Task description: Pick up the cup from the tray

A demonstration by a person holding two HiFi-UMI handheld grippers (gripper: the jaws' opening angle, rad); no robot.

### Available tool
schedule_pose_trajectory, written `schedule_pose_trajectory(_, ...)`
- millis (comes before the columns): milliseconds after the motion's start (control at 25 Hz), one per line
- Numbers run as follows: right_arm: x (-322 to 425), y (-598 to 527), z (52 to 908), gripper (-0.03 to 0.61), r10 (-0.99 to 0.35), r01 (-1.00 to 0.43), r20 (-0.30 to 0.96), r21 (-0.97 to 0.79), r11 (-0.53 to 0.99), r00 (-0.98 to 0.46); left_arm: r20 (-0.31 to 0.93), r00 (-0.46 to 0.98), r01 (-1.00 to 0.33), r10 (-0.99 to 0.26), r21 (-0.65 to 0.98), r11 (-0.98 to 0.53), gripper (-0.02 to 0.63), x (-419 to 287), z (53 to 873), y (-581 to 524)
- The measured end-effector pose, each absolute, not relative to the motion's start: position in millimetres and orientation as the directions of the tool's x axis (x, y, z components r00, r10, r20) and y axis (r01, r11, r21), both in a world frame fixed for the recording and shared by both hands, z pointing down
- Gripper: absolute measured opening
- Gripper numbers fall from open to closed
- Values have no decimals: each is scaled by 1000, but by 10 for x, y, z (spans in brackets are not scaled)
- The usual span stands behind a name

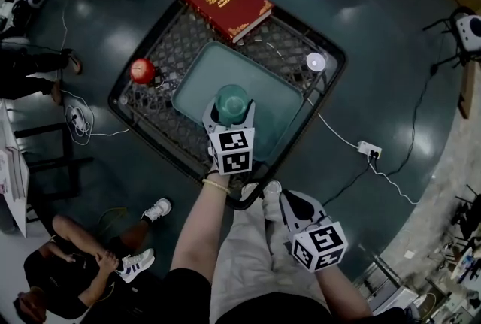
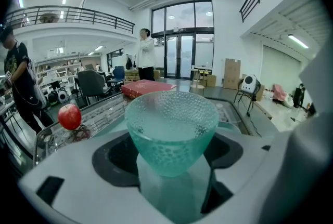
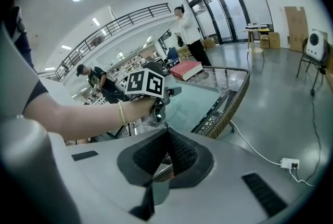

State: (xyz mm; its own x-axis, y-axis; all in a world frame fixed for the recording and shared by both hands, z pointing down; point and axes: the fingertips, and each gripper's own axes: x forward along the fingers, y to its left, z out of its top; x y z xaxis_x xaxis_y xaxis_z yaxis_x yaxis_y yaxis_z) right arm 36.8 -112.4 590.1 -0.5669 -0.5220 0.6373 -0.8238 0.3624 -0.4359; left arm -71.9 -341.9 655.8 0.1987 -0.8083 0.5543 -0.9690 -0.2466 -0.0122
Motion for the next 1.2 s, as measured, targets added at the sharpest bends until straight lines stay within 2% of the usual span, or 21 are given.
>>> schedule_pose_trajectory(1200, 351, -1053, 5117, 2, -605, -804, 530, -355, 478, -594, 544, 211, -972, -812, 30, -232, 370, -716, 5427, -2242)
